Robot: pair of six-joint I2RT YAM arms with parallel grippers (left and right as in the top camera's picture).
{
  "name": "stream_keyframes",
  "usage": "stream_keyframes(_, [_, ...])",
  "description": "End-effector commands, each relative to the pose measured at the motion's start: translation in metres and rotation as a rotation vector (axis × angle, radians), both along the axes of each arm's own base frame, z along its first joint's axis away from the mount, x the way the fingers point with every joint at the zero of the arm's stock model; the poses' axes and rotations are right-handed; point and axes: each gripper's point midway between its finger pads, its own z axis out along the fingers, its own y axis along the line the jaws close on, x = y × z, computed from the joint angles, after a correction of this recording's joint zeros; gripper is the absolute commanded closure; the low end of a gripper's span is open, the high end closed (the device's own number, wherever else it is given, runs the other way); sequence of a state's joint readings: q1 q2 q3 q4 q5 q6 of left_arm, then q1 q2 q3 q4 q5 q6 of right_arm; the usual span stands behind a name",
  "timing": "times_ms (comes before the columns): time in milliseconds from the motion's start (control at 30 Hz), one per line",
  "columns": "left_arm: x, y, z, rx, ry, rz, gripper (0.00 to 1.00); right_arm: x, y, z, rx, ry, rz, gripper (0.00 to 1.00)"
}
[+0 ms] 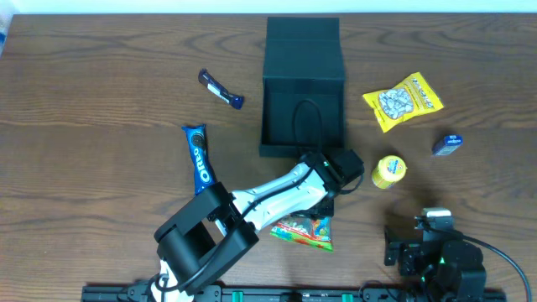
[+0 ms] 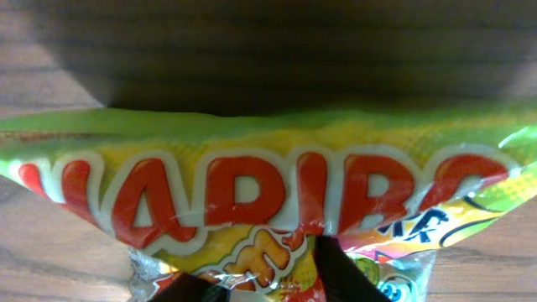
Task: Pack container
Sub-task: 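Close the left gripper on the top edge of the Haribo bag, then lift the Haribo bag upward with the left gripper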
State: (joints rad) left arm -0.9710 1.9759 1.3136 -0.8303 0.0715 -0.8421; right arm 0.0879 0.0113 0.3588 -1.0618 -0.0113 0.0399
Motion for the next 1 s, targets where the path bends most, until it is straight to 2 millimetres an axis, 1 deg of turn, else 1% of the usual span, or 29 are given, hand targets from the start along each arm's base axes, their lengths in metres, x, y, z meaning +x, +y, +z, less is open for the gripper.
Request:
stream_keyframes(0, [0.001,0.008,-0.01,0.047,0.001,0.005,0.77,-0.001,-0.001,-0.002,-0.009,0.004,0.0,0.01])
stream_keyframes(67, [0.001,0.008,-0.01,0.047,0.001,0.005,0.83,-0.001,-0.001,-0.002,-0.009,0.005,0.0,0.01])
stream_keyframes(233, [0.0,0.006,-0.009,0.039,0.003,0.005,0.94,-0.001,-0.001,-0.002,-0.009,0.004,0.0,0.01])
stream_keyframes(333, [0.002,0.004,-0.001,0.02,-0.01,0.005,0.94,-0.001,-0.001,-0.002,-0.009,0.004,0.0,0.01])
stream_keyframes(433, [0.004,0.0,0.012,-0.013,-0.034,0.002,0.94,-0.001,-0.001,-0.002,-0.009,0.005,0.0,0.01])
stream_keyframes(633, [0.007,-0.009,0.049,-0.099,-0.1,-0.006,0.94,-0.001,-0.001,-0.002,-0.009,0.005,0.0,0.01])
stream_keyframes(733, [0.008,-0.011,0.061,-0.128,-0.123,-0.007,0.94,-0.001,-0.001,-0.002,-0.009,0.004,0.0,0.01])
stream_keyframes(867, [0.008,-0.01,0.069,-0.141,-0.135,-0.007,0.94,-0.001,-0.001,-0.002,-0.009,0.005,0.0,0.01])
stream_keyframes(967, [0.007,-0.01,0.071,-0.142,-0.136,-0.008,0.94,-0.001,-0.001,-0.002,-0.009,0.005,0.0,0.01])
